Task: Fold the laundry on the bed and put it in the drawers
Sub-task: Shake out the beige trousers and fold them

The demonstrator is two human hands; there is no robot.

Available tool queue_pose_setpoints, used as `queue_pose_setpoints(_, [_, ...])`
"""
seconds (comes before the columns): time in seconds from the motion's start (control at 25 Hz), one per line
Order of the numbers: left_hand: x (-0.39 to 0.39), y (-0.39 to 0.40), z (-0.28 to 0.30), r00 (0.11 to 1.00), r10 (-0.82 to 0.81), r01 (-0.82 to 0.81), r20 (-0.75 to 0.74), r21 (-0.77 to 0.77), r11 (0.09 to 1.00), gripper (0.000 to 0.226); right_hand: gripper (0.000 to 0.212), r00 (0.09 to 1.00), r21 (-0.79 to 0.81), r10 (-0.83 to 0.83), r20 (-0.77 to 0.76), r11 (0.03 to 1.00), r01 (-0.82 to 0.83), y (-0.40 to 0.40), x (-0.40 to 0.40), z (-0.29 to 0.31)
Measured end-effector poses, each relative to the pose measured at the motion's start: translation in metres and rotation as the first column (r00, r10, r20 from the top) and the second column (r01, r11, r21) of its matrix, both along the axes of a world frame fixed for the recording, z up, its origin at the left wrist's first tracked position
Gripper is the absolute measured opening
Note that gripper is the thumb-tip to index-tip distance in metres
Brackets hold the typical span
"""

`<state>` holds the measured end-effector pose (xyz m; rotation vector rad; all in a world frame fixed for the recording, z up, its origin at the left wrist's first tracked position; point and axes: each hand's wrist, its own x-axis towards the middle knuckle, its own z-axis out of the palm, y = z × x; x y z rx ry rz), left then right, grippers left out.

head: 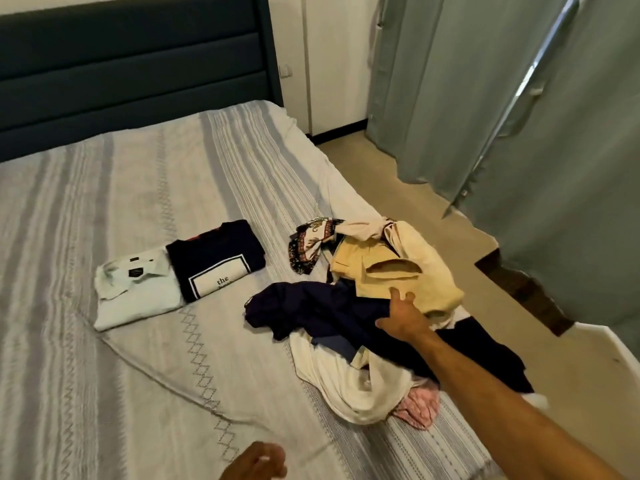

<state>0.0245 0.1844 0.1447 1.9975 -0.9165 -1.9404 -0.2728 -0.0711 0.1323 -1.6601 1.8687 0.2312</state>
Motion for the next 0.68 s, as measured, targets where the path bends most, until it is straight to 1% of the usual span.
queue_pose_setpoints(0.08, [0.025, 0.007, -0.032, 0.988, 0.145, -0.146, -0.052, -0.013, 0.989, 0.028, 0.088, 0.997, -0.219, -0.059, -0.051, 0.975, 0.046, -0.024, 0.003, -0.039])
queue_pose_setpoints(0.12, [0.035, 0.013, -0.047, 0.989, 0.140, -0.142, -0.042, -0.052, 0.989, 0.028, 0.085, 0.997, -0.345, -0.062, -0.049, 0.938, 0.041, -0.040, 0.005, -0.051])
queue_pose_setpoints(0.16, [0.043, 0.015, -0.057, 0.987, 0.161, -0.162, -0.018, -0.101, 0.982, 0.022, 0.085, 0.997, -0.438, -0.063, -0.033, 0.898, 0.042, -0.059, 0.008, -0.061])
queue_pose_setpoints(0.2, [0.049, 0.017, -0.062, 0.975, 0.221, -0.215, 0.037, -0.122, 0.969, 0.018, 0.087, 0.998, -0.476, -0.068, -0.020, 0.878, 0.050, -0.079, 0.004, -0.069])
queue_pose_setpoints(0.28, [0.052, 0.008, -0.057, 0.901, 0.415, -0.395, 0.129, -0.153, 0.906, 0.014, 0.086, 0.998, -0.420, -0.048, -0.048, 0.907, 0.024, -0.113, 0.001, -0.079])
queue_pose_setpoints(0.32, [0.052, -0.003, -0.050, 0.885, 0.444, -0.411, 0.139, -0.216, 0.886, 0.015, 0.080, 0.996, -0.376, -0.016, -0.083, 0.927, -0.016, -0.125, 0.001, -0.083])
queue_pose_setpoints(0.4, [0.055, -0.035, -0.040, 0.892, 0.441, -0.399, 0.100, -0.286, 0.871, 0.017, 0.058, 0.980, -0.327, 0.064, -0.190, 0.937, -0.125, -0.138, 0.003, -0.086])
queue_pose_setpoints(0.44, [0.056, -0.050, -0.034, 0.892, 0.444, -0.401, 0.083, -0.306, 0.863, 0.018, 0.050, 0.972, -0.322, 0.121, -0.201, 0.929, -0.182, -0.141, 0.007, -0.083])
queue_pose_setpoints(0.48, [0.057, -0.062, -0.026, 0.891, 0.447, -0.401, 0.081, -0.322, 0.857, 0.019, 0.049, 0.963, -0.303, 0.191, -0.190, 0.922, -0.242, -0.141, 0.012, -0.072])
queue_pose_setpoints(0.52, [0.056, -0.073, -0.018, 0.894, 0.443, -0.396, 0.073, -0.337, 0.854, 0.020, 0.051, 0.961, -0.290, 0.236, -0.142, 0.919, -0.269, -0.141, 0.018, -0.056])
queue_pose_setpoints(0.6, [0.053, -0.086, 0.009, 0.910, 0.411, -0.363, 0.059, -0.367, 0.856, 0.021, 0.052, 0.969, -0.245, 0.239, 0.056, 0.944, -0.219, -0.146, 0.032, 0.002])
queue_pose_setpoints(0.64, [0.051, -0.091, 0.029, 0.916, 0.398, -0.350, 0.053, -0.382, 0.855, 0.021, 0.051, 0.962, -0.247, 0.265, 0.073, 0.939, -0.240, -0.148, 0.040, 0.041])
queue_pose_setpoints(0.68, [0.051, -0.094, 0.048, 0.915, 0.400, -0.349, 0.048, -0.400, 0.847, 0.022, 0.051, 0.952, -0.286, 0.304, 0.039, 0.916, -0.281, -0.150, 0.048, 0.082])
